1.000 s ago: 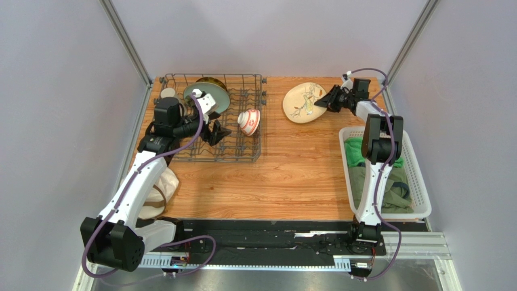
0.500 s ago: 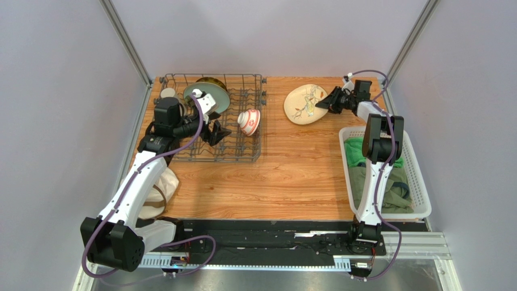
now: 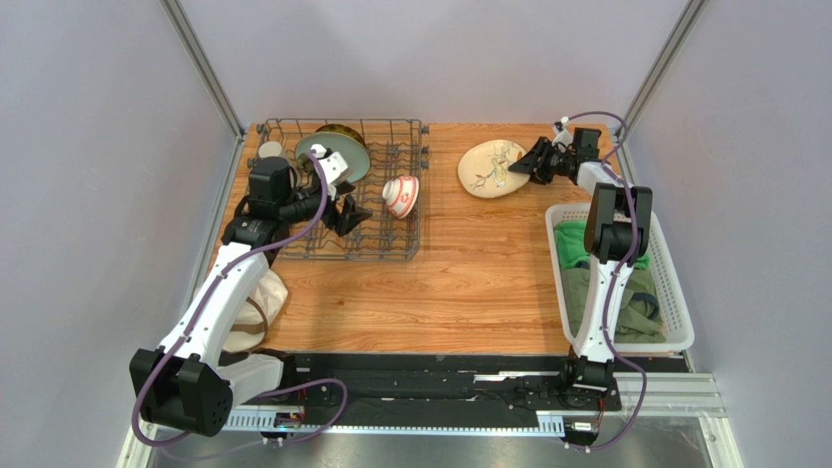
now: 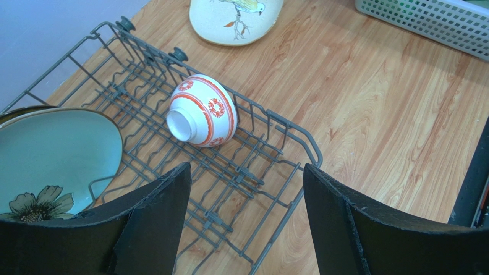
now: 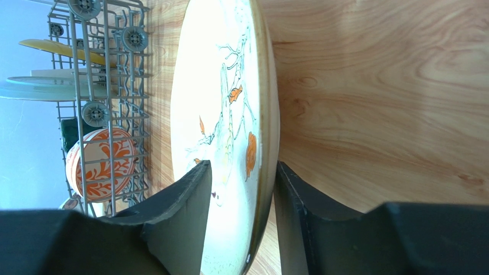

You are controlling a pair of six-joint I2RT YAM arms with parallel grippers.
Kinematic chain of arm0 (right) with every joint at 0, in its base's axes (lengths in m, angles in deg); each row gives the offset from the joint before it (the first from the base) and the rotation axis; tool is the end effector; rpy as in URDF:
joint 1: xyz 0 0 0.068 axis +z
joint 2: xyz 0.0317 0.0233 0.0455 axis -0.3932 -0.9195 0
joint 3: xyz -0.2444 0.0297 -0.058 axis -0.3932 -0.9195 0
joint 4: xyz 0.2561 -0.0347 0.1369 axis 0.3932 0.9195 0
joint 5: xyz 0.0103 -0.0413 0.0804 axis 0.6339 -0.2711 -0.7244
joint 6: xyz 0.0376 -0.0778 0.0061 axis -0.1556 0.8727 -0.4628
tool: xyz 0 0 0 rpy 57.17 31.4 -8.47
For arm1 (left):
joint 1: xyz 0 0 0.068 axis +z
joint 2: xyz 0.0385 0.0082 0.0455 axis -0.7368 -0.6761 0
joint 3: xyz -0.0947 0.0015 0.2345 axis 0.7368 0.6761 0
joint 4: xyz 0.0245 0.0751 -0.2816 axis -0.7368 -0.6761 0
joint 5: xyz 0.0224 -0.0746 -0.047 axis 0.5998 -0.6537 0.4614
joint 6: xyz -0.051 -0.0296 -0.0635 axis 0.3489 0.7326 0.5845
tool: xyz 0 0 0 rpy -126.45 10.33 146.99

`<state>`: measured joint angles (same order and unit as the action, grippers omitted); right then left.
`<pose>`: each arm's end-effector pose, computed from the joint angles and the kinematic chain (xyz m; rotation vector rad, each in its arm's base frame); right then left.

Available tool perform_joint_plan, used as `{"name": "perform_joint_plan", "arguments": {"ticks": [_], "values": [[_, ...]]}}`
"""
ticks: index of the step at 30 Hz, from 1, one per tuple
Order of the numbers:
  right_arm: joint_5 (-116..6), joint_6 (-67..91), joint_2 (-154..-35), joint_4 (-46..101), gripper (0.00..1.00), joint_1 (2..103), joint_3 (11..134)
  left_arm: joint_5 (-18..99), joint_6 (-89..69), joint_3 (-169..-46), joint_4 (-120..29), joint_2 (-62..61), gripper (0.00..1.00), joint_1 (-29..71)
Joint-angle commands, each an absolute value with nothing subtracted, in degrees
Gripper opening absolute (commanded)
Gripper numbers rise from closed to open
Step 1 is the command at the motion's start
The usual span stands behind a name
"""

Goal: Unload the mixed dishes from the dish rack
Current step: Place the plate at the center of the board.

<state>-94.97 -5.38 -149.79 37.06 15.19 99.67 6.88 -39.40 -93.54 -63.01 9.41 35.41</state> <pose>0.5537 -0.0208 0.0922 0.2167 2.2583 1.0978 0.3038 -0.1171 0.3092 0.9307 1.6709 -0.6500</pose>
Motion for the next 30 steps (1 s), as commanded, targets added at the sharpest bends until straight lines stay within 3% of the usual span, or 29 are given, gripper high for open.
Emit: {"name": "perform_joint_plan", "arguments": {"ticks": [1,8,30], "values": [[-96.45,-3.09,-149.66,36.64,0.47,14.63,103.08,5.81,-41.13,-92.93,-62.79,9.27,0.79,35.16],[-95.13,-0.45,-148.96,39.62,0.53,14.36,103.17,7.39,-43.15,-92.93,-63.84,9.45,0.79,35.16],[-88.8,9.14,-143.51,46.31,0.59,13.57,101.41,20.49,-57.11,-100.4,-70.96,6.02,0.8,35.16]]}}
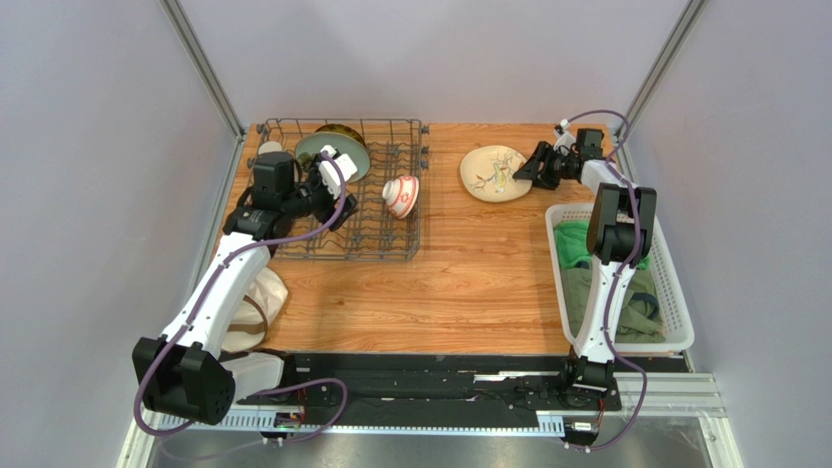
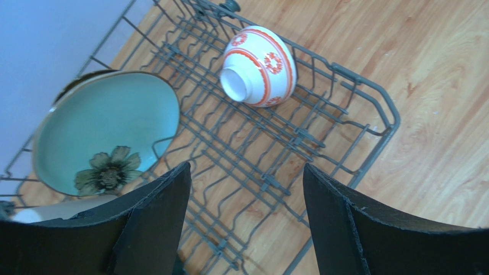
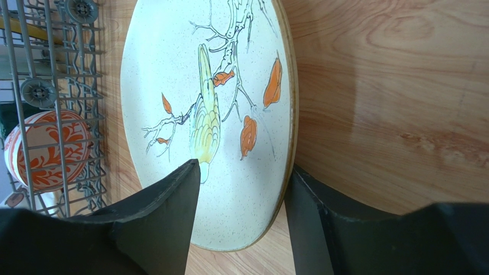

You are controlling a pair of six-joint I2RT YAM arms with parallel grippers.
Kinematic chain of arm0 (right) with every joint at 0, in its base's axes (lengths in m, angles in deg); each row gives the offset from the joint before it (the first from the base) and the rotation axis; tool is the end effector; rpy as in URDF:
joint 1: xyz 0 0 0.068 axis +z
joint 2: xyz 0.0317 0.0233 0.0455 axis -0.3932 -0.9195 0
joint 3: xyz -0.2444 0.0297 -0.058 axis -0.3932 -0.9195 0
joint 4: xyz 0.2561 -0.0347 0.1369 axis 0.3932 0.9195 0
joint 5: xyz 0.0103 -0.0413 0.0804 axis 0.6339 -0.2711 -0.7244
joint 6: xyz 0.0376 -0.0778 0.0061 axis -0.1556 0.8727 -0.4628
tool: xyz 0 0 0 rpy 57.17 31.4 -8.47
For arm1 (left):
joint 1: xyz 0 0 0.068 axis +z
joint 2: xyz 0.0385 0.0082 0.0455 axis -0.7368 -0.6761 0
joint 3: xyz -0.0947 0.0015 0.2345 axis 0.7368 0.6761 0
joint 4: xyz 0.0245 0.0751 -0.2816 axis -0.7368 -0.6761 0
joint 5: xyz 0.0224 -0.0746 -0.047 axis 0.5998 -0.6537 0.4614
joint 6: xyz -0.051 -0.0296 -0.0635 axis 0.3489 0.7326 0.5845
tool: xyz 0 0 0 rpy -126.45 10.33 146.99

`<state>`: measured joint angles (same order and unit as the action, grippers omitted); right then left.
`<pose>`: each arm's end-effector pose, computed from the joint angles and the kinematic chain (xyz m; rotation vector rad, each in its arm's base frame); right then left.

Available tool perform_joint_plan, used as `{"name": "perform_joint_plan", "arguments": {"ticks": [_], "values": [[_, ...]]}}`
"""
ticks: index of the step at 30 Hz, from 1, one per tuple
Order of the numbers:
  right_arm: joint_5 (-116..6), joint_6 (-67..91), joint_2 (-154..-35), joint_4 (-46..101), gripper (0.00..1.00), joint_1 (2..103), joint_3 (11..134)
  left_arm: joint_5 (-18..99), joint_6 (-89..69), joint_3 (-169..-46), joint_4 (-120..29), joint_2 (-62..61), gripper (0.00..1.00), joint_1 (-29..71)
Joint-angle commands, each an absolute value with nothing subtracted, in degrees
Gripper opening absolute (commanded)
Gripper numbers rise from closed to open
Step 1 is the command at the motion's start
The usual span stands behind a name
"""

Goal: Unload the mixed dishes from the dish rack
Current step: Place the plate at the center of the board, then pick up the plate from the dish rack.

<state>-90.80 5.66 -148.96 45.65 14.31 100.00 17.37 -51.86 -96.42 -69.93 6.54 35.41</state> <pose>0.5429 -0.0317 0.0860 0.1259 2.3510 0.9479 0.3174 -0.1085 0.2958 1.0222 1.7471 -0.3735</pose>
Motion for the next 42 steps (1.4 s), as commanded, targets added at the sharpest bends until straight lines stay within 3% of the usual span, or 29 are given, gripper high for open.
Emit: {"name": "perform_joint_plan", "arguments": {"ticks": [1,18,28,30,34,35,36,37,42], "values": [[-88.53,9.49,-143.25,46.83,0.59,13.49,101.32,20.84,-57.47,-100.75,-71.4,5.84,0.8,35.16],[-87.48,13.97,-132.53,47.28,0.61,13.31,92.81,32.79,-75.57,-111.03,-73.87,-2.32,0.86,35.24],[-85.02,18.63,-118.91,46.48,0.61,13.31,83.49,27.96,-90.78,-119.45,-79.57,-12.42,0.89,37.53],[-84.84,21.53,-115.4,46.57,0.61,13.31,81.65,28.4,-91.14,-121.66,-81.15,-14.54,0.98,37.79],[-83.96,24.6,-109.77,47.63,0.63,13.48,76.99,28.75,-92.54,-127.37,-82.83,-20.42,0.99,37.88],[-83.44,25.13,-108.45,47.72,0.64,13.57,76.2,29.19,-93.42,-127.99,-82.83,-21.31,0.99,37.88],[-82.82,26.18,-106.27,47.63,0.77,13.57,75.4,29.28,-93.95,-128.52,-82.66,-22.1,0.99,37.88],[-81.51,26.71,-105.03,47.63,0.99,13.75,74.53,29.37,-94.21,-129.4,-82.48,-23.67,0.99,37.88],[-79.31,30.93,-98.7,47.54,0.99,13.84,69.51,29.9,-96.41,-133.0,-82.04,-28.16,0.99,37.88]]}}
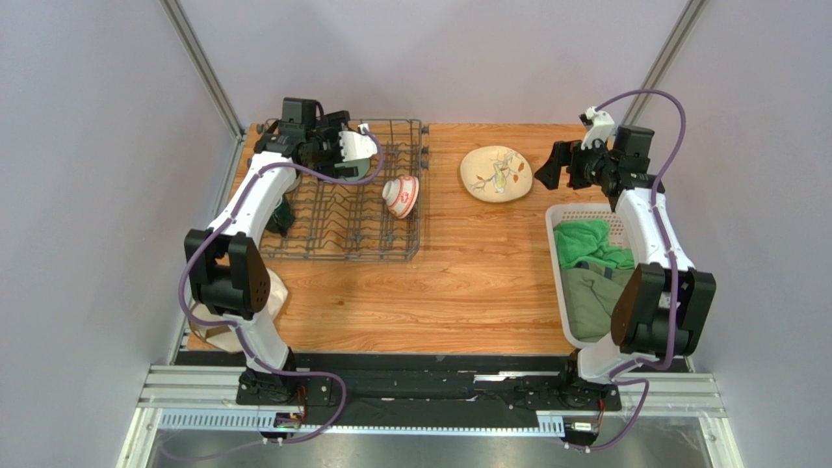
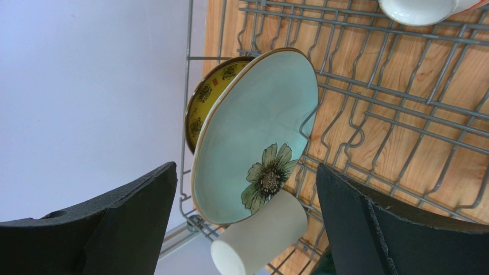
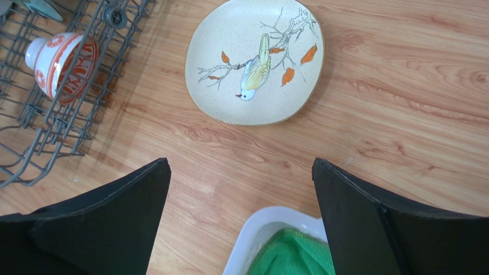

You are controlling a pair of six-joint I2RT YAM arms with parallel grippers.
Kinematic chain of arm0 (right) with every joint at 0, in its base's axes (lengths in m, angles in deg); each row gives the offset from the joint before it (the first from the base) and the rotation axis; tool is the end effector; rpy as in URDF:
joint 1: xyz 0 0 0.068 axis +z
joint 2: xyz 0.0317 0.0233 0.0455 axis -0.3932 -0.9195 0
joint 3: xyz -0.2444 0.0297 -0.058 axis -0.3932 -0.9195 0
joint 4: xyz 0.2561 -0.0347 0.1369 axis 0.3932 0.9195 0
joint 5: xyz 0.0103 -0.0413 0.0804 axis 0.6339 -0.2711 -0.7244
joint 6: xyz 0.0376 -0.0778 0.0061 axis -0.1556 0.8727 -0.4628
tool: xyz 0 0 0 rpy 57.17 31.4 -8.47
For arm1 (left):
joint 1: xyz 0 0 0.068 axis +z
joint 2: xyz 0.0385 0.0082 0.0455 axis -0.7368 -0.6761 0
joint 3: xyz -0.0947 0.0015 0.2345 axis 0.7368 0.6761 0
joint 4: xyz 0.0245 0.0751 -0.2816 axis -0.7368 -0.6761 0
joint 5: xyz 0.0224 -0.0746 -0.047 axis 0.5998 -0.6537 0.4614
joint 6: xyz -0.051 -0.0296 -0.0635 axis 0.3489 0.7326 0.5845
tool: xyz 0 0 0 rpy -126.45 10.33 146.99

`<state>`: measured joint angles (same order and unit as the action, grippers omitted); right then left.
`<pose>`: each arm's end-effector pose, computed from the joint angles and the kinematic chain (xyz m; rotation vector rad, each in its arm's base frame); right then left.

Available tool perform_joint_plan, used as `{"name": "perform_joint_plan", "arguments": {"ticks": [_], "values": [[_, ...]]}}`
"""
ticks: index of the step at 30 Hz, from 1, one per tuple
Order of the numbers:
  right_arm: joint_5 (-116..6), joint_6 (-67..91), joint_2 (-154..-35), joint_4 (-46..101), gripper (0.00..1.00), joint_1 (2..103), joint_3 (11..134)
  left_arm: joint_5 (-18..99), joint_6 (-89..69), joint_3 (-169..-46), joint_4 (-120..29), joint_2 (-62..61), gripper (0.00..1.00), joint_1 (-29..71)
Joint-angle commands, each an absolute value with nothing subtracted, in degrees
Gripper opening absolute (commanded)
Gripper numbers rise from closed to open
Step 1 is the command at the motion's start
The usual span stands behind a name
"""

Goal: Unload the mixed dishes from the dish rack
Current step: Pick up the plate from the dish rack.

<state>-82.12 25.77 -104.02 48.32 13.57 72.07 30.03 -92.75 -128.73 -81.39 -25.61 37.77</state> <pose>0.4163 -0.0266 0.2592 -0.2772 2.1070 0.4892 0.4460 -0.1011 0.2835 1.5769 1.5988 0.2032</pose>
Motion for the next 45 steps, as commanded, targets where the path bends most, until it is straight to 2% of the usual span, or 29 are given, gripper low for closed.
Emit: {"name": "perform_joint_plan", "arguments": {"ticks": [1,11,19,26,39,42,43,45], "values": [[-79.22,31.28,-96.86,47.45,0.99,13.92,68.9,30.07,-97.37,-133.53,-82.04,-29.48,0.99,37.88],[-82.11,30.94,-86.13,48.24,0.99,13.92,62.3,32.88,-102.56,-137.75,-81.07,-35.38,0.98,38.14],[-82.73,30.76,-85.06,49.56,0.99,14.01,60.81,33.06,-105.02,-141.17,-81.24,-38.88,0.96,38.85],[-82.2,31.64,-85.41,49.39,0.99,14.01,59.4,34.29,-108.54,-146.8,-88.53,-43.11,0.83,39.29],[-82.73,31.29,-85.68,47.81,0.98,14.01,57.73,34.11,-112.49,-149.27,-93.11,-43.64,0.7,39.55],[-82.56,31.46,-85.59,47.89,0.98,14.01,57.55,34.55,-113.28,-149.97,-94.6,-44.08,0.6,39.55],[-82.56,31.55,-85.5,47.89,0.98,14.01,57.38,34.64,-113.37,-150.15,-95.48,-44.25,0.54,39.46],[-82.55,31.64,-85.41,47.72,0.98,14.1,57.2,34.82,-113.72,-150.32,-95.92,-44.43,0.49,39.46]]}}
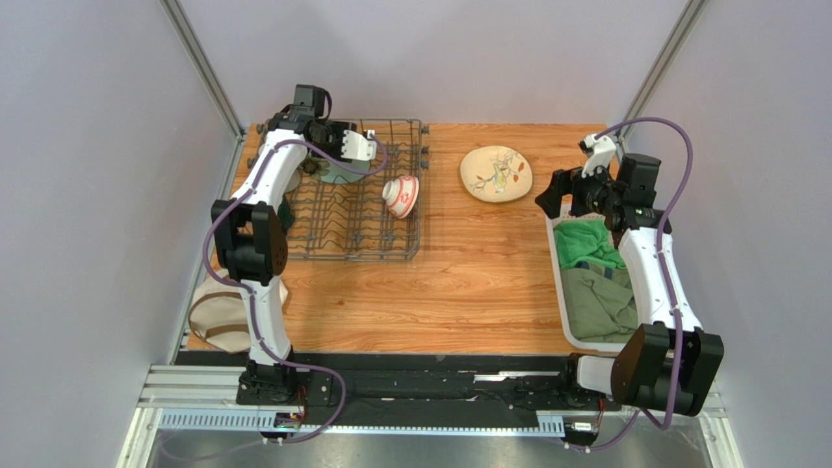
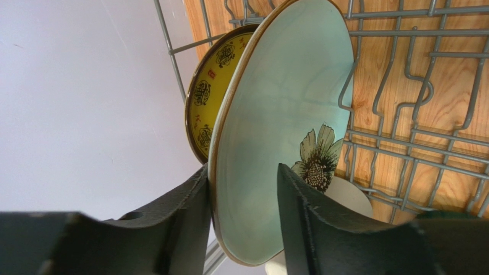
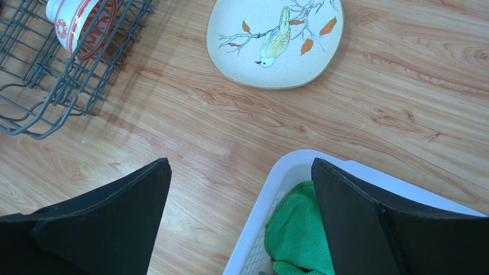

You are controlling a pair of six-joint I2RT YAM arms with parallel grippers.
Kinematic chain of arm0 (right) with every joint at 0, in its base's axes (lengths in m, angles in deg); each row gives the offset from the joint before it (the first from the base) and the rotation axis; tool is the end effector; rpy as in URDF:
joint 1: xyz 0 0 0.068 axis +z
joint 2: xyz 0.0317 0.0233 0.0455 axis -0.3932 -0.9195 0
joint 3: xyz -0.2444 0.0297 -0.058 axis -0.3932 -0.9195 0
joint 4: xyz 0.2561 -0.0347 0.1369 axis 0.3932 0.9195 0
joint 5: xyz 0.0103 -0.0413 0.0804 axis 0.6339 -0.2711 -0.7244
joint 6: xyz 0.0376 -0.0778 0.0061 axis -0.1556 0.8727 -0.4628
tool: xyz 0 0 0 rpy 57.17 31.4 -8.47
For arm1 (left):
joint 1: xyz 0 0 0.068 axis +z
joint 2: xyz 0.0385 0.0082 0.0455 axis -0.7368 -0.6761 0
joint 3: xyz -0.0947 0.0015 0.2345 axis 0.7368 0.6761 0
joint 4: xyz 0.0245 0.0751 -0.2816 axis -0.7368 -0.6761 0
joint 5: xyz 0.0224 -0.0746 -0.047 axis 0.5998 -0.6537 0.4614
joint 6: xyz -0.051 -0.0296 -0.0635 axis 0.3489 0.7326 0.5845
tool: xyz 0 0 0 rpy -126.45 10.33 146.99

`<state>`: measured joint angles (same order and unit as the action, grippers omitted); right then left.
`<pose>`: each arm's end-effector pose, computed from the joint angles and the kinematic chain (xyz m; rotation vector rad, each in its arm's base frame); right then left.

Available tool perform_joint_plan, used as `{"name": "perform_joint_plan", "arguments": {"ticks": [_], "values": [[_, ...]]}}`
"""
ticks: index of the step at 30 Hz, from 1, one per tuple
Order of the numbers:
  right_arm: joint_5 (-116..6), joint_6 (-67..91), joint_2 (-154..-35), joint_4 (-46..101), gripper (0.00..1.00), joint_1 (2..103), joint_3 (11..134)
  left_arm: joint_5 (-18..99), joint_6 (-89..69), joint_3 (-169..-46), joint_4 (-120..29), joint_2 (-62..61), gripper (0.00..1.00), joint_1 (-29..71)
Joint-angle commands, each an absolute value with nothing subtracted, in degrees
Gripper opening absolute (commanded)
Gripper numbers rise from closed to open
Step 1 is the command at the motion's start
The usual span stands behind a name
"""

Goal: Unload the mixed dishes from the dish rack
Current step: Pick up the plate from the dish rack.

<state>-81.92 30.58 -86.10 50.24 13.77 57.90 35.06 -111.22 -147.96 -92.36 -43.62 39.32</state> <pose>0.3455 -0.0136 0.2698 -0.3736 2.0579 0.4242 0.5037 -0.0903 0.2457 1.9092 1.5344 0.3473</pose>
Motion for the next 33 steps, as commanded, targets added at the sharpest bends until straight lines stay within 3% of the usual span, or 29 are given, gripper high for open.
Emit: {"name": "perform_joint_plan", "arguments": {"ticks": [1,25,33], "values": [[-82.47,31.64,-85.5,47.72,0.98,14.01,57.12,35.25,-113.81,-150.24,-96.1,-44.34,0.47,39.46],[-82.64,31.2,-85.41,47.28,0.97,14.01,55.71,39.39,-116.45,-152.26,-97.51,-48.65,0.45,39.46],[-82.29,31.2,-85.76,46.84,0.97,14.01,55.27,39.82,-116.01,-152.35,-98.03,-48.48,0.3,39.38]]}}
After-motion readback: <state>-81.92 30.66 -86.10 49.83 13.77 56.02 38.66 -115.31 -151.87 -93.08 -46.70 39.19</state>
